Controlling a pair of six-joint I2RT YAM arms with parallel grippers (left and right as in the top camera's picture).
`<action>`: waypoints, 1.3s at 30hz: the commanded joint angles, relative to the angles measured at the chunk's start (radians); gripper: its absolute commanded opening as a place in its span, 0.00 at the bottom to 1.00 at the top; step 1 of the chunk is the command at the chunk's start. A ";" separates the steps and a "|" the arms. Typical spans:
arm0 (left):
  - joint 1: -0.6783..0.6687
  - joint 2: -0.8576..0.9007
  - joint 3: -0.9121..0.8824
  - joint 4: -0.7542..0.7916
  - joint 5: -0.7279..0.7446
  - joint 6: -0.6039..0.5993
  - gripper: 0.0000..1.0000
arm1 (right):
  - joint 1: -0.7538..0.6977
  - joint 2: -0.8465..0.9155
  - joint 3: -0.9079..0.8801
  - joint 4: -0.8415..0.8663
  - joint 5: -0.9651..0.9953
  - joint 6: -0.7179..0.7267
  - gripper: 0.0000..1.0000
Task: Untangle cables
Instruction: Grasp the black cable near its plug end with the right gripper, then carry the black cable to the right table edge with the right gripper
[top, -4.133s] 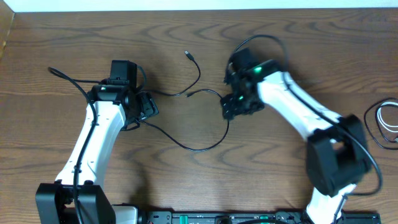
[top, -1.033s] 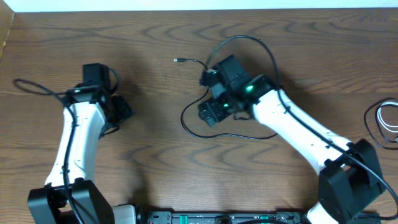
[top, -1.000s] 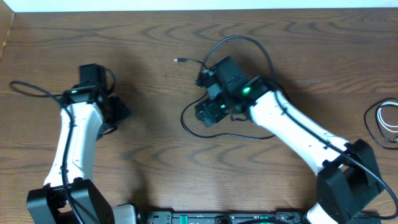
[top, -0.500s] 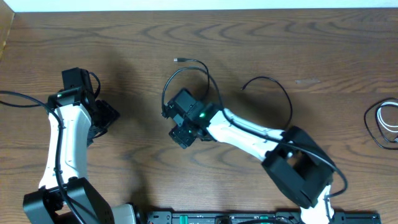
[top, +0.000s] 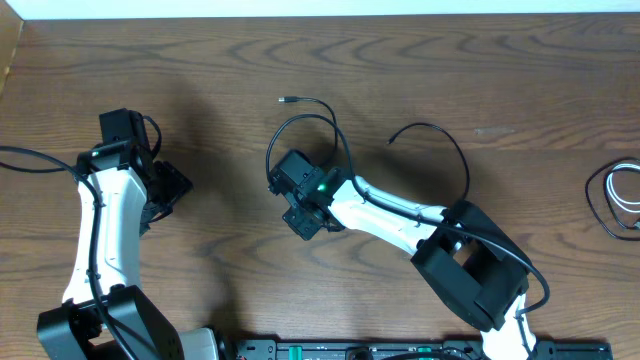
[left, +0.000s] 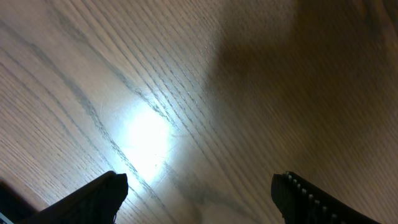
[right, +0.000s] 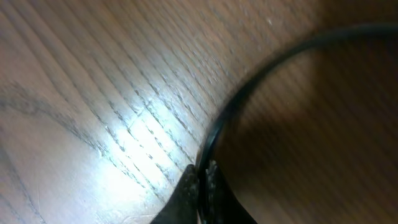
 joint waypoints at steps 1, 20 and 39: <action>0.004 -0.005 0.007 -0.006 -0.005 -0.006 0.80 | -0.001 0.000 0.001 -0.019 0.013 0.014 0.01; 0.004 -0.005 0.007 -0.006 -0.005 -0.006 0.80 | -0.445 -0.489 0.044 -0.299 0.371 0.071 0.01; 0.004 -0.005 0.007 -0.006 0.000 -0.006 0.80 | -1.273 -0.691 0.044 -0.135 0.333 0.020 0.01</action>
